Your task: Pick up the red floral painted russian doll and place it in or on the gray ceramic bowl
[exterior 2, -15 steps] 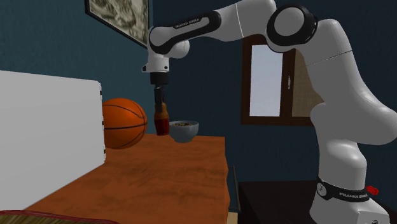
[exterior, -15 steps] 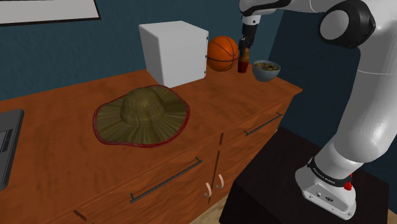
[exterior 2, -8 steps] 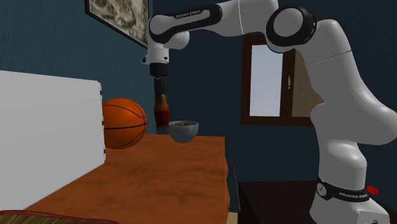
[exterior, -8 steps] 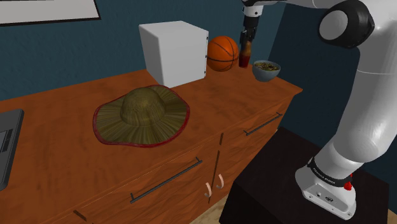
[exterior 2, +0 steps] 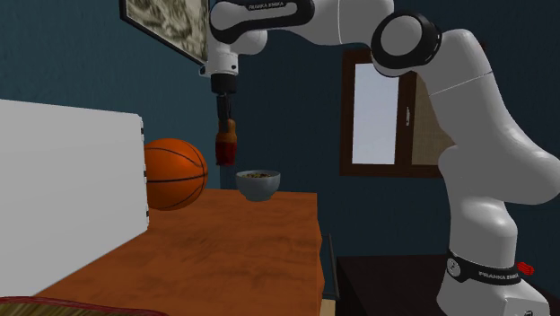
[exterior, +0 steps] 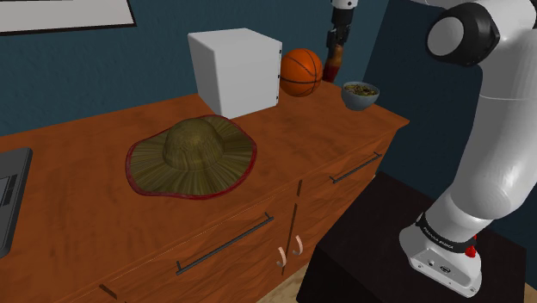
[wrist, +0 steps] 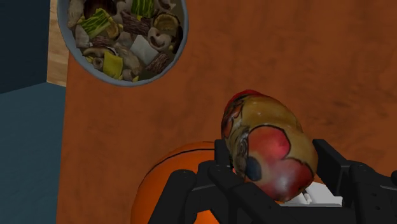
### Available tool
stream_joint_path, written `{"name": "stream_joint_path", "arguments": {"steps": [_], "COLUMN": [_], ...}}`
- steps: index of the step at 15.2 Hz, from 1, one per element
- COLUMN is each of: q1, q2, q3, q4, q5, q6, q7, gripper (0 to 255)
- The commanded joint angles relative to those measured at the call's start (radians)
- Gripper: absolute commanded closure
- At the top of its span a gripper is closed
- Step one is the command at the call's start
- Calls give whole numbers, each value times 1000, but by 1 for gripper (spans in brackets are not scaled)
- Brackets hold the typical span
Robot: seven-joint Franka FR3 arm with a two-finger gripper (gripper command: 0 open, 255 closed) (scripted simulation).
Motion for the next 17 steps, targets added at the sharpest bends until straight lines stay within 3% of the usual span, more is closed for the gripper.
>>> {"name": "stream_joint_path", "arguments": {"steps": [1, 3, 11, 17], "q1": [-6, -9, -150, -299], "q2": [14, 24, 59, 179], "q3": [0, 0, -45, -64], "q4": [49, 82, 193, 432], "q5": [4, 6, 36, 86], "q6": [-35, -59, -134, -252], "q7": [-2, -3, -170, -293], "gripper": [255, 255, 255, 255]}}
